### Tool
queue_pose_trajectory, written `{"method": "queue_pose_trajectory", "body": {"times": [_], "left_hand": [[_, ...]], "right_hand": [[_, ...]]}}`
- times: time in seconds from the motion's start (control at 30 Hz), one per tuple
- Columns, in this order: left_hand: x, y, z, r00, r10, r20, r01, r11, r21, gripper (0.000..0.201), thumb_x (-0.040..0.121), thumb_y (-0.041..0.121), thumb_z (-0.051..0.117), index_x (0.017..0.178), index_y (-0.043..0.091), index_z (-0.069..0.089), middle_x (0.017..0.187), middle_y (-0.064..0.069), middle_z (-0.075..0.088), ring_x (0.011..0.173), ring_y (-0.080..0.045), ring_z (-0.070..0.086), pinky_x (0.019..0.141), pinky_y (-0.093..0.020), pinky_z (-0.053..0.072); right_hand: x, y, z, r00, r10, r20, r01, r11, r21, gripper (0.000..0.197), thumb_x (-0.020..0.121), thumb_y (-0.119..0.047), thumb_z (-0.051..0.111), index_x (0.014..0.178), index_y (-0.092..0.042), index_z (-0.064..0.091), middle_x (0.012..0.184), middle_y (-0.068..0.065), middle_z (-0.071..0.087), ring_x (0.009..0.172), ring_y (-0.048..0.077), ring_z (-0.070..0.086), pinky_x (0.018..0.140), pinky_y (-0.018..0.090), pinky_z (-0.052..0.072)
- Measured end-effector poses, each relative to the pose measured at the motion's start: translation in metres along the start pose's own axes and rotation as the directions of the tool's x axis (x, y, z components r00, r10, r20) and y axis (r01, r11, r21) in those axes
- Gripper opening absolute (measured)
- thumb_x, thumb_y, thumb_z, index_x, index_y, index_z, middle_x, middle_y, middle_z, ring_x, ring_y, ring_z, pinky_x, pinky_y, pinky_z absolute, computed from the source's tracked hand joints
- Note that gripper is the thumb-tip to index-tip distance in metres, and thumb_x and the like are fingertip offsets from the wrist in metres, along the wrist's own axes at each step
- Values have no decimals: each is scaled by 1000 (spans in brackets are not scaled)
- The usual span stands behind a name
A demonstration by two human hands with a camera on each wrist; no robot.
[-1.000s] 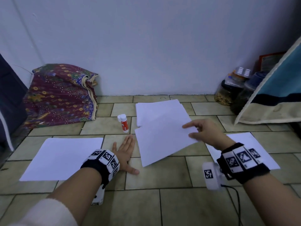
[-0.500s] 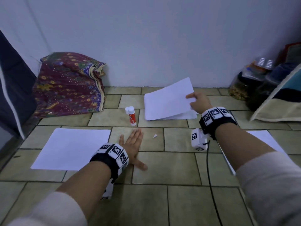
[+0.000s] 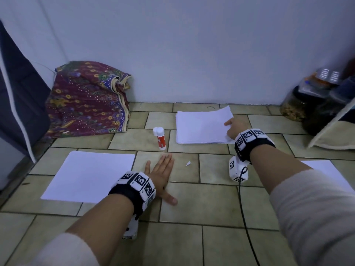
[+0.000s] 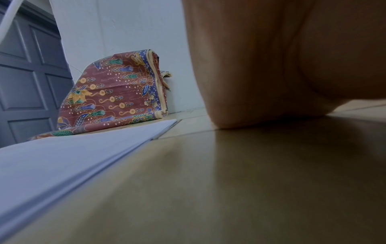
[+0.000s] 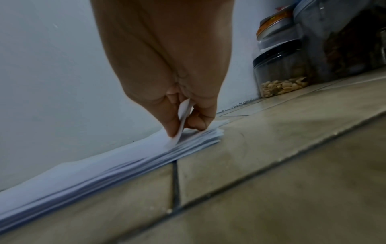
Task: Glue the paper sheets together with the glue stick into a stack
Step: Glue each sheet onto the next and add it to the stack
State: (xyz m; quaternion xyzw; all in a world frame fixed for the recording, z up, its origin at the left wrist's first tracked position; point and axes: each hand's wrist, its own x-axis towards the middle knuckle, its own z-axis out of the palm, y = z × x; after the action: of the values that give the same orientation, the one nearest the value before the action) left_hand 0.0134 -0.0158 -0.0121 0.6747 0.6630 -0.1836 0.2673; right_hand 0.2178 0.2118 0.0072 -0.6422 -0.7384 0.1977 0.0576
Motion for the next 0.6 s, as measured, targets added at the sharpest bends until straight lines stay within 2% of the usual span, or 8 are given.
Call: {"method": "queue_pose_trajectory", "body": {"times": [0.17,0.3,0.33,0.4,0.5,0.6], "left_hand": [[0,0,0,1000,-3,-11,3,1000,4,133,73,63,69,146,10,-29,153,-1,-37,141,-16,-32,112,-55,-14],[1,-1,1,1000,2,-6,-2,1000,7,133,73,64,68,145,10,-29,152,-2,-37,141,-17,-32,112,-55,-14],[2,-2,1,1000,2,-3,-2,1000,13,133,73,64,68,145,10,-30,152,-2,-38,141,-17,-32,113,-55,-13],[4,-2,2,1000,0,1,0,1000,19,133,73,64,68,145,9,-30,152,-2,-38,141,-18,-32,113,-56,-13],[5,-3,2,1000,3,2,-3,1000,20,133,74,64,67,145,8,-30,151,-3,-39,141,-18,-32,113,-55,-13],[5,-2,1,1000,3,17,-4,1000,26,132,74,65,66,144,7,-31,151,-3,-40,141,-18,-33,114,-56,-13]], "right_hand": [[0,0,-2,998,-16,55,23,990,-140,42,90,-3,50,130,-18,54,139,9,44,125,25,47,94,27,40],[-10,-1,-7,996,-39,78,61,948,-312,45,96,-22,47,141,-25,43,145,14,37,139,30,22,109,31,27],[-14,-1,-7,995,-48,86,73,946,-317,49,97,-29,46,145,-22,37,147,17,33,140,32,18,111,33,24],[-27,0,-4,991,-50,122,77,972,-224,65,97,-39,48,150,-11,21,155,20,16,144,34,10,115,39,21],[-55,9,-1,976,-67,207,90,991,-103,93,93,-50,51,150,3,0,158,19,1,147,28,2,118,42,16],[-97,26,0,938,-51,342,100,987,-129,113,86,-61,54,148,4,-14,158,17,-15,148,28,-7,120,43,11]]}}
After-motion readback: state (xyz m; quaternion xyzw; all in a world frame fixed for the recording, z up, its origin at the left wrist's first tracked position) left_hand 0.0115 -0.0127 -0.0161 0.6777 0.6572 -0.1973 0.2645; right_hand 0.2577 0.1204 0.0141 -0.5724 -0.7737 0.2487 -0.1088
